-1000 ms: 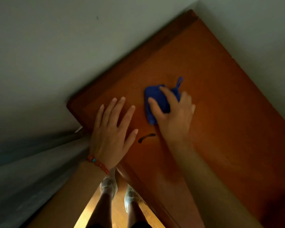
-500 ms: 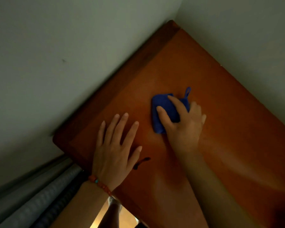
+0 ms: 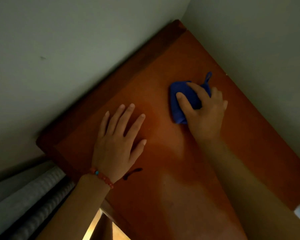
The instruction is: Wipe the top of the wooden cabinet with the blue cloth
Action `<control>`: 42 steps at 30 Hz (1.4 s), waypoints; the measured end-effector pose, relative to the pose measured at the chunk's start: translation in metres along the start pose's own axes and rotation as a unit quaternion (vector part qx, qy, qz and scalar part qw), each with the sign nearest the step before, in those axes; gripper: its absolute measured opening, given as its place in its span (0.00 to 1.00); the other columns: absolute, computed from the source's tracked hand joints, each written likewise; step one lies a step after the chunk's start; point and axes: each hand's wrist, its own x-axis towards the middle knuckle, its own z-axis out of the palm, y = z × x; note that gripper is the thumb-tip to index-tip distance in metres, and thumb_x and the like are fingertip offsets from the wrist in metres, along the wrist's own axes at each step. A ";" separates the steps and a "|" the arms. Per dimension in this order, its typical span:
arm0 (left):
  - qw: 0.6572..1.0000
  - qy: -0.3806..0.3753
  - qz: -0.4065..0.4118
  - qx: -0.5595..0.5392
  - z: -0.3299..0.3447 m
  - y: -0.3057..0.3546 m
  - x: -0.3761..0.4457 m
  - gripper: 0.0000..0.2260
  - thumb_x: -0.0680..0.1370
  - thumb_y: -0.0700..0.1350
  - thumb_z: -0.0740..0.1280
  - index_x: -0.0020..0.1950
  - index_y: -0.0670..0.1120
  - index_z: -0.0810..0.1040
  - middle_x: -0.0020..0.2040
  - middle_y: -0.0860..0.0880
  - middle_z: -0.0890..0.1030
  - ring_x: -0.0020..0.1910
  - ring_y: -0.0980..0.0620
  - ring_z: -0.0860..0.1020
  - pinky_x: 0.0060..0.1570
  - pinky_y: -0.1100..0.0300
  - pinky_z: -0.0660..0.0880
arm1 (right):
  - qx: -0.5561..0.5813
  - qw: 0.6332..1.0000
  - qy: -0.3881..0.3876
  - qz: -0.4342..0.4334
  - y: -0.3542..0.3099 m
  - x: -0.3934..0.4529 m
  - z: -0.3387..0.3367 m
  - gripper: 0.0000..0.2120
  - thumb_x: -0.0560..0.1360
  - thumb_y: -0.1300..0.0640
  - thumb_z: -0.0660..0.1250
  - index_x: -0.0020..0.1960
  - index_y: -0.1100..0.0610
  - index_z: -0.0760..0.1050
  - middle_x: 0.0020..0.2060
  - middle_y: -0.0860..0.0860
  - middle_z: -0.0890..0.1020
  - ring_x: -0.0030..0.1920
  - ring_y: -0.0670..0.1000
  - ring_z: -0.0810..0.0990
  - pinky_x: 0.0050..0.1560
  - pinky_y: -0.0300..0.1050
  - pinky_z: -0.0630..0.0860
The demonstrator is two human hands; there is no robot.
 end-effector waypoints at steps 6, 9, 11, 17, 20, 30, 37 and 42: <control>0.999 -0.001 -0.035 0.014 -0.001 0.009 -0.003 0.23 0.77 0.55 0.53 0.70 0.47 0.65 0.71 0.41 0.65 0.70 0.44 0.58 0.68 0.45 0.53 | 0.059 0.996 0.060 0.030 0.004 0.092 0.005 0.25 0.69 0.36 0.60 0.56 0.53 0.77 0.48 0.59 0.78 0.50 0.57 0.75 0.54 0.58 0.71; 0.997 0.013 -0.070 0.006 0.000 0.013 -0.009 0.24 0.77 0.55 0.54 0.70 0.47 0.64 0.71 0.41 0.64 0.70 0.44 0.58 0.68 0.45 0.53 | 0.060 0.997 0.056 0.011 -0.001 0.088 0.007 0.26 0.70 0.37 0.59 0.58 0.53 0.76 0.48 0.59 0.78 0.50 0.58 0.75 0.53 0.57 0.71; 0.995 0.020 -0.097 -0.002 0.001 0.019 -0.015 0.24 0.77 0.55 0.55 0.71 0.47 0.64 0.71 0.40 0.64 0.70 0.43 0.58 0.68 0.46 0.52 | 0.038 0.998 0.026 -0.039 -0.008 0.061 0.014 0.23 0.71 0.39 0.61 0.57 0.54 0.76 0.48 0.61 0.77 0.50 0.60 0.74 0.53 0.53 0.69; 0.986 0.030 -0.163 -0.011 0.001 0.026 -0.040 0.24 0.76 0.55 0.55 0.70 0.47 0.64 0.71 0.39 0.65 0.70 0.42 0.59 0.68 0.47 0.51 | 0.012 0.995 -0.002 -0.095 -0.015 0.087 0.020 0.25 0.69 0.36 0.58 0.56 0.51 0.77 0.48 0.60 0.78 0.51 0.60 0.74 0.54 0.51 0.66; 0.987 0.029 -0.158 -0.011 0.002 0.022 -0.045 0.24 0.76 0.56 0.55 0.70 0.47 0.64 0.70 0.39 0.65 0.69 0.42 0.59 0.67 0.47 0.50 | 0.053 0.997 0.059 -0.010 -0.023 0.111 0.024 0.27 0.68 0.35 0.58 0.56 0.52 0.78 0.48 0.59 0.79 0.51 0.58 0.75 0.54 0.56 0.71; 0.988 0.040 -0.147 -0.017 0.004 0.020 -0.045 0.23 0.76 0.55 0.55 0.69 0.47 0.65 0.70 0.39 0.66 0.69 0.41 0.60 0.66 0.45 0.53 | 0.045 0.998 0.025 -0.038 -0.032 0.112 0.029 0.27 0.68 0.34 0.57 0.57 0.50 0.76 0.51 0.59 0.77 0.55 0.57 0.73 0.58 0.56 0.67; 0.987 0.058 -0.147 -0.018 0.006 0.021 -0.046 0.23 0.76 0.55 0.55 0.69 0.47 0.65 0.69 0.39 0.67 0.69 0.41 0.60 0.66 0.45 0.54 | -0.019 0.982 -0.068 -0.178 -0.049 0.052 0.038 0.23 0.69 0.37 0.60 0.57 0.50 0.76 0.48 0.60 0.76 0.51 0.60 0.72 0.50 0.50 0.62; 0.989 0.051 -0.139 -0.016 0.005 0.017 -0.046 0.23 0.76 0.55 0.55 0.69 0.48 0.65 0.70 0.40 0.67 0.69 0.42 0.60 0.66 0.45 0.54 | 0.021 0.997 -0.004 -0.072 -0.048 0.086 0.038 0.24 0.69 0.36 0.61 0.58 0.49 0.75 0.52 0.58 0.75 0.56 0.57 0.70 0.56 0.51 0.61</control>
